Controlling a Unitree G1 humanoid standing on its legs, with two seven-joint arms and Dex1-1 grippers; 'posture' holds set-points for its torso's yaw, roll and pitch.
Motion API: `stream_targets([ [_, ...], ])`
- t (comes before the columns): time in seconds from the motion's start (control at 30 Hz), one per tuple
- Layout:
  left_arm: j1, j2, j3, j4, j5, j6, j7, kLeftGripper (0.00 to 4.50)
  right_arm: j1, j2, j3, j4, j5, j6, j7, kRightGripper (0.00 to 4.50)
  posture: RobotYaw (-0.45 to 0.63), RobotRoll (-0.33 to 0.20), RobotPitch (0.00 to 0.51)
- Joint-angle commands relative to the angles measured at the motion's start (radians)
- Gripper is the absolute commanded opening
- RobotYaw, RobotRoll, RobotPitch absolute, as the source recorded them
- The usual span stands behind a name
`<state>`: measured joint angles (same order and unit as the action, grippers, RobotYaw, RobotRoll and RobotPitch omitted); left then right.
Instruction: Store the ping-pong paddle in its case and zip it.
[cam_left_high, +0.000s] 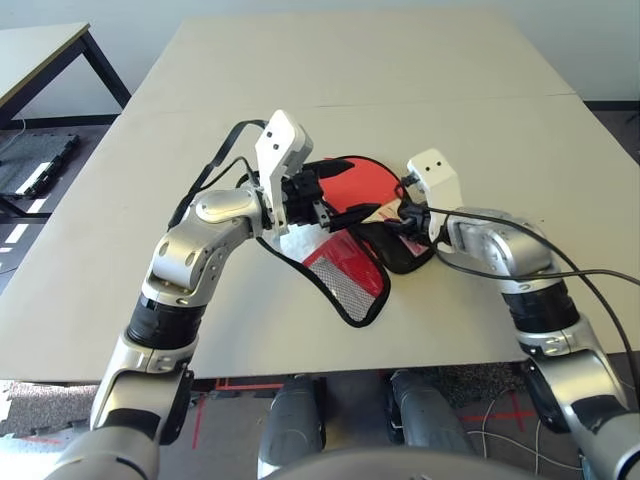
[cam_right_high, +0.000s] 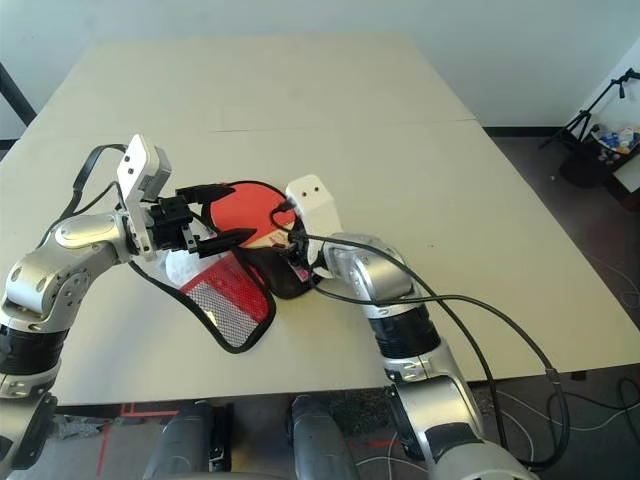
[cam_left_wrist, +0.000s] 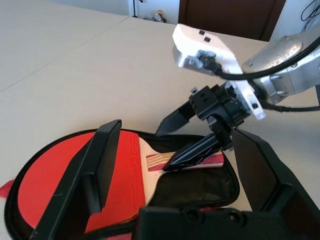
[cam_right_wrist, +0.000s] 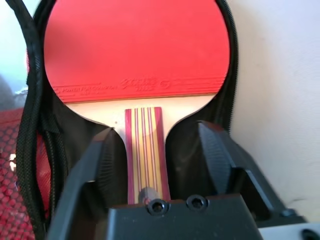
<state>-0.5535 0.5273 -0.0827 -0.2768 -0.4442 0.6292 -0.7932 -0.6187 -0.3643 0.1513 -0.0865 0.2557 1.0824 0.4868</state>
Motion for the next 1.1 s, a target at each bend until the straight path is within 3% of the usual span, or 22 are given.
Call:
stream_targets([
  [0.03,-0.028,0.049,0.054,-0.024,-0.014,0.02,-0.004,4.5,0.034,-0.041,-0.035,-0.046,0.057,0.014,0.067,4.47,0.03,0.0,0.117],
  [0.1,-0.029,0.106,0.084,-0.03,-0.016,0.027,-0.026,4.5,0.05,-0.08,-0.053,-0.064,0.086,0.006,0.112,4.47,0.03,0.0,0.118],
  [0.23,0.012,0.327,0.221,0.021,0.0,0.017,-0.103,4.5,0.061,-0.18,-0.095,-0.032,0.114,-0.107,0.225,4.47,0.04,0.0,0.119],
  [0.3,0.049,0.391,0.265,0.047,-0.005,0.006,-0.131,4.5,0.054,-0.189,-0.105,0.005,0.113,-0.139,0.231,4.47,0.05,0.0,0.119],
  [0.5,0.298,0.647,0.379,0.171,0.113,-0.137,-0.263,4.5,0.013,-0.189,-0.168,0.147,0.122,-0.233,0.256,4.47,0.07,0.0,0.123],
  [0.67,0.389,0.652,0.381,0.143,0.118,-0.115,-0.256,4.5,0.003,-0.186,-0.212,0.213,0.12,-0.273,0.242,4.47,0.08,0.0,0.121],
  [0.8,0.407,0.613,0.339,0.086,0.102,-0.085,-0.236,4.5,0.002,-0.189,-0.215,0.253,0.104,-0.315,0.234,4.47,0.07,0.0,0.12],
  [0.9,0.37,0.554,0.272,0.031,0.08,-0.046,-0.217,4.5,0.001,-0.19,-0.223,0.29,0.095,-0.373,0.232,4.47,0.07,0.0,0.119],
  [1.1,0.191,0.423,0.107,-0.064,0.054,0.034,-0.193,4.5,-0.011,-0.186,-0.266,0.377,0.139,-0.443,0.294,4.47,0.05,0.0,0.118],
])
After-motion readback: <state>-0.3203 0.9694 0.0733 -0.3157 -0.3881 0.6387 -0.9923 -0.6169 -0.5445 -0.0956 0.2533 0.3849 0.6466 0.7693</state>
